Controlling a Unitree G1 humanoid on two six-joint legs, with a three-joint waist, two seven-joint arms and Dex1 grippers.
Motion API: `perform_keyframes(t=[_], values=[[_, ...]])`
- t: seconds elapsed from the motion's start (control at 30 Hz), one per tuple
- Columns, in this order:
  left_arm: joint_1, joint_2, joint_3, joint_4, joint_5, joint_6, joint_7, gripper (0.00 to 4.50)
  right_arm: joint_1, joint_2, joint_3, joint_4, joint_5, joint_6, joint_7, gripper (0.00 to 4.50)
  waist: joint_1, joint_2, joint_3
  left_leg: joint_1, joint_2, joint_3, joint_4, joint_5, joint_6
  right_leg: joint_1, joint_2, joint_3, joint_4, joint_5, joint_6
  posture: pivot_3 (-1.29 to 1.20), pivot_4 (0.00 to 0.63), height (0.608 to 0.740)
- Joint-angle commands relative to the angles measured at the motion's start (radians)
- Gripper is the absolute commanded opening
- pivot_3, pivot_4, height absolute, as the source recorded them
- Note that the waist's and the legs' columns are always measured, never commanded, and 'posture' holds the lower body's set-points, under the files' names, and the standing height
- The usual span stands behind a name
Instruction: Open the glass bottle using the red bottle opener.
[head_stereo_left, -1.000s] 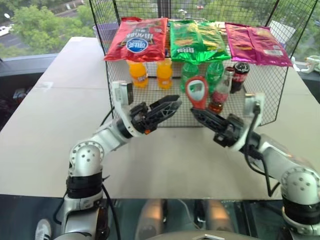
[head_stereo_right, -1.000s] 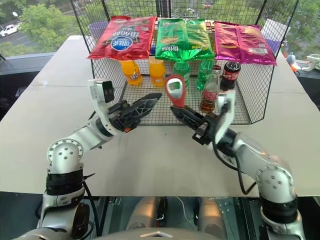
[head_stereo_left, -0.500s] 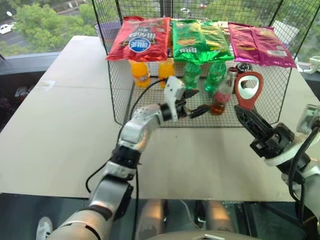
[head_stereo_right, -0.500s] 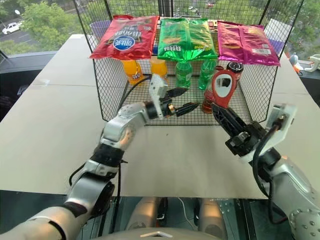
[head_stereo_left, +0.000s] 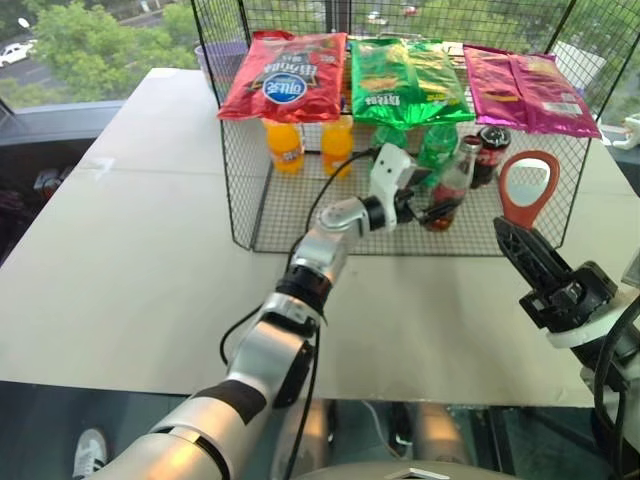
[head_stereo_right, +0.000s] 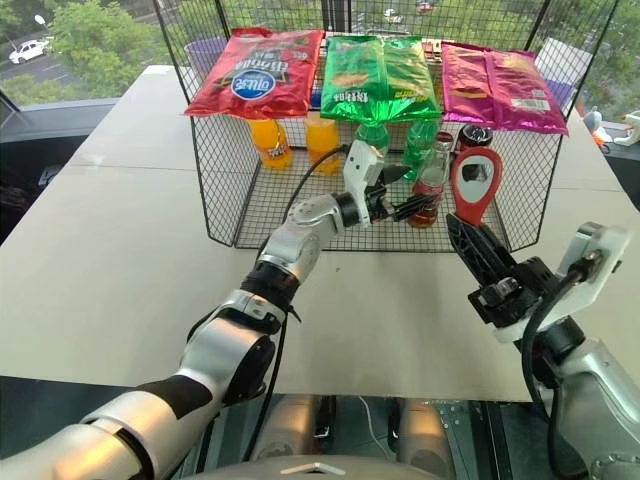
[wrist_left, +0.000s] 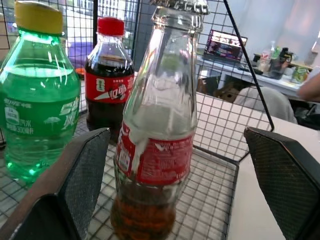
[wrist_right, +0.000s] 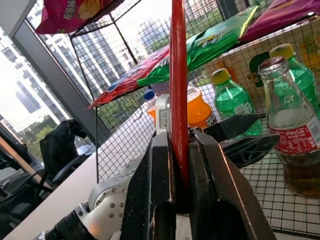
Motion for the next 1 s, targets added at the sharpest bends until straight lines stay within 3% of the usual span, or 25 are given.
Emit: perform_keyframes(t=[0.03,0.3,1.0], values=[[-0.038,-0.010,0.055,0.017,-0.026,-0.014,-0.027,4.43,0.013,-0.018,0.002,-0.041,-0.014,-0.054,0.006,0.00,0.000,0.000,0.000,0.000,0.000,0.000,0.000,0.000,0.000,0.000,0.000,0.000,0.000,0.000,0.000,0.00,0.150,0.740],[-0.083,0.011,0.083,0.102,-0.001,-0.077,-0.113,4.43,0.046,-0.036,0.046,-0.041,-0.061,-0.106,0.017,0.00,0.000,0.000,0.000,0.001,0.001,0.000,0.000,0.000,0.000,0.000,0.001,0.000,0.000,0.000,0.000,0.00,0.150,0.740],[-0.207,-0.100,0.109,0.325,0.090,-0.195,-0.050,4.43,0.061,-0.081,0.109,-0.041,-0.118,-0.198,-0.011,0.00,0.002,-0.001,0.000,-0.001,-0.001,0.000,0.004,-0.002,0.003,0.001,-0.001,0.000,0.000,0.003,0.005,0.00,0.150,0.740]])
